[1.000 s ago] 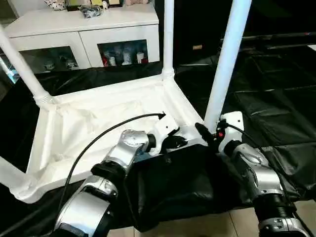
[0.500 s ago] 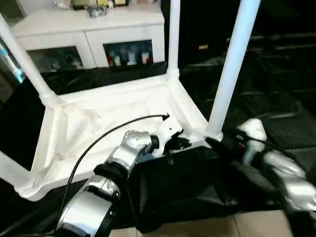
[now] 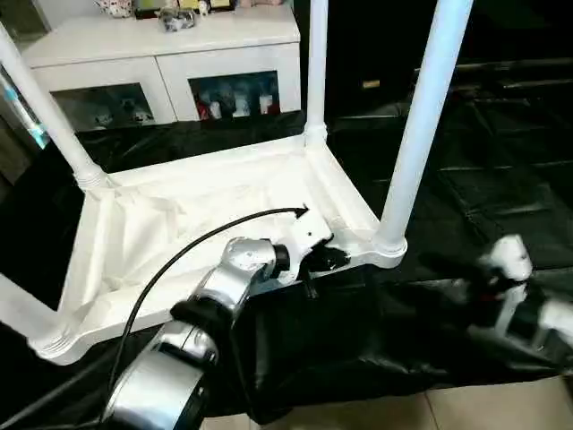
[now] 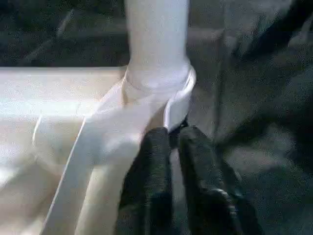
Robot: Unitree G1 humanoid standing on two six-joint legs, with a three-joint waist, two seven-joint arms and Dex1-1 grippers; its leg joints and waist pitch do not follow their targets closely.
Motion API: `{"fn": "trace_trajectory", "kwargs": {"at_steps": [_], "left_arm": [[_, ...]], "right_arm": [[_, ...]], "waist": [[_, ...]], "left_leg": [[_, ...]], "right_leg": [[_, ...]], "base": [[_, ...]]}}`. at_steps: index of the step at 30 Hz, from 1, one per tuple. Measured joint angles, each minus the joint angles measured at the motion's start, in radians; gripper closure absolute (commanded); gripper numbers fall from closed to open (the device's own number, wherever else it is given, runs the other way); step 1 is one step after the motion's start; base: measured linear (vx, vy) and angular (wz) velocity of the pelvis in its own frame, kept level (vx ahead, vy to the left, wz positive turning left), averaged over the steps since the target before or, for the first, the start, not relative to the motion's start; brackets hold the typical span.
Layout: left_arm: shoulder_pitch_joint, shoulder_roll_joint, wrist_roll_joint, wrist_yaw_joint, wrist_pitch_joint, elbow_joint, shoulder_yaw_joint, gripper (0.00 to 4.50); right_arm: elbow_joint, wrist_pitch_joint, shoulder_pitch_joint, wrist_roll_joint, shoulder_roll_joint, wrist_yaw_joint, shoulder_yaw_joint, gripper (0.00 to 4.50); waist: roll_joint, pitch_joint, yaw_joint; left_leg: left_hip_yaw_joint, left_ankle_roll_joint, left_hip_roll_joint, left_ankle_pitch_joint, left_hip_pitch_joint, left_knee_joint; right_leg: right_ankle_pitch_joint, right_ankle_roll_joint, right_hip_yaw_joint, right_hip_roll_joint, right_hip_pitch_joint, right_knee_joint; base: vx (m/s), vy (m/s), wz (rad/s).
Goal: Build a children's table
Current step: Rotate leg to tighten, then rotate table base
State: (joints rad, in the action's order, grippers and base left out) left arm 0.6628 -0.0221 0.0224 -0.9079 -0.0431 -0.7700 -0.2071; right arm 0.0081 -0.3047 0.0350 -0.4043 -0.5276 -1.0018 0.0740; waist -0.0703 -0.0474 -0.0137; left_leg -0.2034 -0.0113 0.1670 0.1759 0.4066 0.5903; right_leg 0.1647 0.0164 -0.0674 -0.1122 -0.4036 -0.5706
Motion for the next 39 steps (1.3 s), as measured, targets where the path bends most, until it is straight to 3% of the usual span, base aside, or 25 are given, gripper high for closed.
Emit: {"fn": "trace_trajectory", "kwargs": {"at_steps": [6,7,10,13,16,18,21,22,25,28,31,36,39], "left_arm": [[-0.137,-0.073,-0.076,-0.002,0.155,0.332,0.049,3.37],[-0.249,-0.137,-0.111,-0.013,0.241,0.518,0.066,3.12],[-0.437,-0.246,-0.150,-0.044,0.377,0.766,0.094,3.01],[-0.542,-0.284,-0.155,-0.038,0.433,0.897,0.150,2.66],[-0.674,-0.329,-0.187,-0.021,0.483,1.042,0.239,2.60],[-0.725,-0.345,-0.202,-0.024,0.493,1.084,0.283,2.29],[-0.802,-0.365,-0.232,-0.022,0.527,1.151,0.322,2.21],[-0.868,-0.388,-0.251,-0.019,0.553,1.204,0.349,2.14],[-0.995,-0.401,-0.268,-0.016,0.577,1.262,0.406,1.82],[-1.079,-0.399,-0.276,-0.011,0.580,1.298,0.444,1.53],[-1.119,-0.404,-0.295,-0.012,0.586,1.337,0.458,1.35],[-1.166,-0.432,-0.306,-0.001,0.589,1.354,0.499,0.90],[-1.175,-0.421,-0.324,0.017,0.574,1.353,0.549,0.85]], "right_arm": [[-0.003,-0.019,0.057,0.005,0.015,0.012,-0.047,0.82],[0.019,-0.016,0.101,0.019,0.045,0.025,-0.059,0.82],[0.091,0.003,0.172,0.060,0.084,0.074,-0.074,0.82],[0.167,0.020,0.235,0.092,0.106,0.108,-0.093,0.82],[0.272,0.061,0.321,0.130,0.131,0.159,-0.111,0.82],[0.331,0.089,0.355,0.153,0.134,0.198,-0.113,0.82],[0.423,0.130,0.414,0.185,0.165,0.255,-0.114,0.82],[0.489,0.159,0.459,0.197,0.199,0.292,-0.115,0.82],[0.647,0.215,0.556,0.224,0.228,0.411,-0.100,0.82],[0.796,0.264,0.650,0.238,0.260,0.529,-0.064,0.82],[0.883,0.304,0.694,0.245,0.289,0.600,-0.047,0.82],[0.979,0.359,0.740,0.246,0.303,0.636,-0.040,0.82],[1.033,0.391,0.762,0.250,0.302,0.657,-0.025,0.82]], "waist": [[0.034,-0.022,-0.003],[0.044,-0.027,-0.011],[0.054,-0.036,-0.006],[0.064,-0.047,0.016],[0.076,-0.056,0.019],[0.081,-0.060,0.022],[0.084,-0.062,0.025],[0.087,-0.064,0.017],[0.093,-0.069,0.017],[0.100,-0.078,0.032],[0.101,-0.079,0.045],[0.104,-0.080,0.049],[0.104,-0.080,0.052]], "left_leg": [[0.000,0.000,0.001,0.000,0.002,-0.002],[-0.001,-0.001,0.001,0.000,0.003,-0.005],[0.004,-0.003,0.001,0.001,0.011,-0.005],[0.000,-0.003,0.002,0.000,0.015,-0.008],[-0.006,-0.003,0.003,0.000,0.014,-0.011],[-0.007,-0.003,0.003,0.000,0.013,-0.011],[-0.011,-0.004,0.005,-0.001,0.011,-0.011],[-0.013,-0.005,0.005,-0.001,0.009,-0.011],[-0.018,-0.005,0.005,-0.001,0.004,-0.012],[-0.023,-0.009,0.005,-0.003,0.001,-0.016],[-0.022,-0.010,0.006,-0.004,0.000,-0.016],[-0.022,-0.011,0.007,-0.005,-0.001,-0.016],[-0.022,-0.012,0.007,-0.005,-0.001,-0.016]], "right_leg": [[0.000,0.000,0.001,0.001,-0.004,-0.001],[-0.001,-0.001,0.002,0.001,-0.011,0.000],[-0.003,-0.004,0.000,0.002,-0.021,0.001],[-0.005,-0.009,0.001,0.002,-0.027,0.001],[-0.005,-0.009,0.004,0.002,-0.030,0.001],[-0.005,-0.009,0.004,0.003,-0.030,0.001],[-0.005,-0.010,0.006,0.003,-0.030,0.000],[-0.005,-0.010,0.008,0.003,-0.031,-0.001],[-0.006,-0.011,0.013,0.003,-0.031,-0.004],[-0.003,-0.006,0.022,0.007,-0.031,-0.005],[-0.003,-0.006,0.033,0.015,-0.030,-0.006],[-0.003,-0.006,0.039,0.020,-0.031,-0.007],[-0.004,-0.006,0.039,0.020,-0.030,-0.007]], "base": [[0.000,0.000,0.00],[0.000,0.000,0.00],[0.005,-0.003,-0.08],[0.000,0.000,0.00],[0.000,0.000,0.00],[0.000,0.000,0.00],[0.000,0.000,0.00],[0.000,0.000,0.00],[0.000,0.000,0.00],[0.000,0.000,0.00],[0.000,0.000,0.00],[0.000,0.000,0.00],[0.000,0.000,0.00]]}}
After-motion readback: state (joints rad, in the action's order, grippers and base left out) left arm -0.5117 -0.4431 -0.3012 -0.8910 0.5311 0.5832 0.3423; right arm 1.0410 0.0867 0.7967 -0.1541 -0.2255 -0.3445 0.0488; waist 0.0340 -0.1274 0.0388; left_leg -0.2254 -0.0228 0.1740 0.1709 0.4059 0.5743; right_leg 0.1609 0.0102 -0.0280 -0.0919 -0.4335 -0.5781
